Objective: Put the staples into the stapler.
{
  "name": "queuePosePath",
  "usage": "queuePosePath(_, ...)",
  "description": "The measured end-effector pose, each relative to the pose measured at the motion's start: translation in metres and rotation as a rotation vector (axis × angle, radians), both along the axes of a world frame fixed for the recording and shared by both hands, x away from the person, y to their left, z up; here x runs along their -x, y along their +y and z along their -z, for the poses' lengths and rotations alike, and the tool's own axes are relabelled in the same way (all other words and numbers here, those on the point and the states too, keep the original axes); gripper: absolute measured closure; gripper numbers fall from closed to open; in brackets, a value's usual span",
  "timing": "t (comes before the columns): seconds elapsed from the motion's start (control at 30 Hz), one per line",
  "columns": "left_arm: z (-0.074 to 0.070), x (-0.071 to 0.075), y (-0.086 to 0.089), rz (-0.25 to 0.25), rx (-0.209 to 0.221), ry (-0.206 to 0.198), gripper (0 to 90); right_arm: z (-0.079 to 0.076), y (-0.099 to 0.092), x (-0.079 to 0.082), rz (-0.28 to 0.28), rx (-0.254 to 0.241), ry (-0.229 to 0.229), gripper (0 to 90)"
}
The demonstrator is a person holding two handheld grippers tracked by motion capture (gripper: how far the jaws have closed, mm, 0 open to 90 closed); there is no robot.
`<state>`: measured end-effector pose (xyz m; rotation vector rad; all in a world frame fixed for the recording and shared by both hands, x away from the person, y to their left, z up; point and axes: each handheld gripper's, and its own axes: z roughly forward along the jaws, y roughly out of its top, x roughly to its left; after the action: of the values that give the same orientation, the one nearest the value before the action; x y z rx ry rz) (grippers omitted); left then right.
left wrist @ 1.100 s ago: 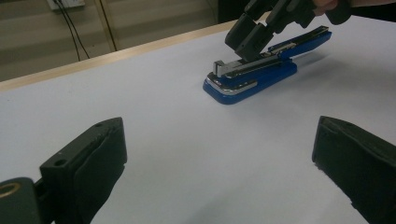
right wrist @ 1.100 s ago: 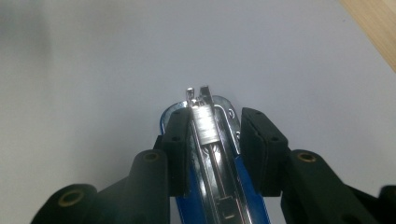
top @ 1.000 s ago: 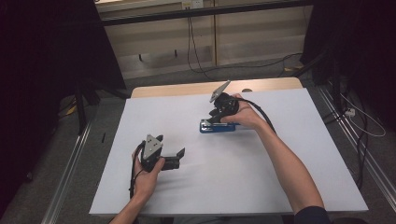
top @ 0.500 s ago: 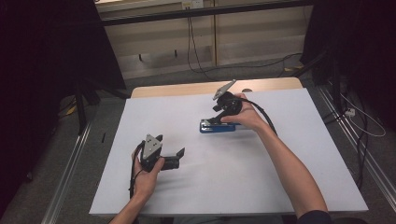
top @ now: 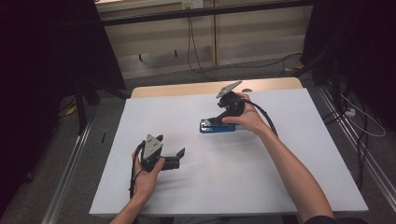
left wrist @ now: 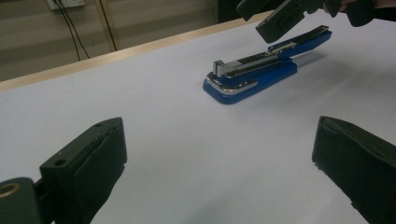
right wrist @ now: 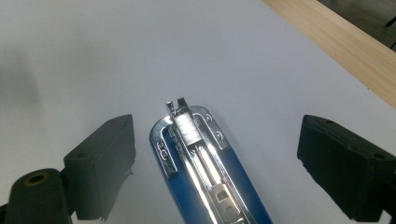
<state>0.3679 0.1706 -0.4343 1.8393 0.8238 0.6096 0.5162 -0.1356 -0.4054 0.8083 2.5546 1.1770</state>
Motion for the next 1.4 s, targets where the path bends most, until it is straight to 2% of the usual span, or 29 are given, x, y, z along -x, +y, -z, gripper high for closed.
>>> queuePosePath(0.27, 0.0, 0.0, -0.001, -0.002, -0.001, 0.003, 3.2, -0.004, -0.007, 0.007, 0.041, -0.022, -0.002, 9.2)
queuePosePath(0.37, 0.001, 0.0, 0.0, 0.002, -0.003, 0.005, 3.2, -0.004, -0.01, 0.01, 0.059, -0.048, 0.006, 7.3)
queuePosePath(0.57, 0.001, 0.0, -0.001, 0.002, -0.001, 0.007, 3.2, -0.003, -0.016, 0.016, 0.1, -0.079, -0.009, 5.8)
queuePosePath(0.63, 0.001, 0.0, -0.001, 0.002, -0.003, 0.007, 3.2, -0.003, -0.017, 0.018, 0.111, -0.066, -0.015, 6.1)
queuePosePath(0.67, 0.001, 0.0, -0.001, 0.003, -0.004, 0.005, 3.2, -0.003, -0.016, 0.019, 0.13, -0.052, -0.024, 6.9)
queuePosePath(0.73, 0.001, 0.0, -0.001, 0.002, -0.005, 0.004, 3.2, -0.002, -0.018, 0.021, 0.148, -0.058, -0.023, 6.9)
queuePosePath(0.83, 0.001, -0.001, 0.0, -0.002, -0.001, 0.009, 3.2, -0.002, -0.021, 0.025, 0.188, -0.069, -0.046, 7.3)
queuePosePath(0.93, 0.001, -0.001, -0.001, -0.003, 0.004, 0.011, 3.2, 0.0, -0.026, 0.029, 0.249, -0.098, -0.025, 7.3)
queuePosePath(1.13, 0.002, -0.001, -0.002, 0.001, -0.004, 0.016, 3.1, 0.004, -0.037, 0.04, 0.3, -0.108, -0.042, 6.9)
queuePosePath(1.27, 0.001, -0.001, -0.001, -0.002, -0.002, 0.011, 3.2, 0.004, -0.046, 0.048, 0.33, -0.139, -0.048, 7.1)
queuePosePath(1.4, 0.001, 0.0, -0.001, -0.004, 0.0, 0.007, 3.1, 0.005, -0.053, 0.056, 0.348, -0.134, -0.063, 7.1)
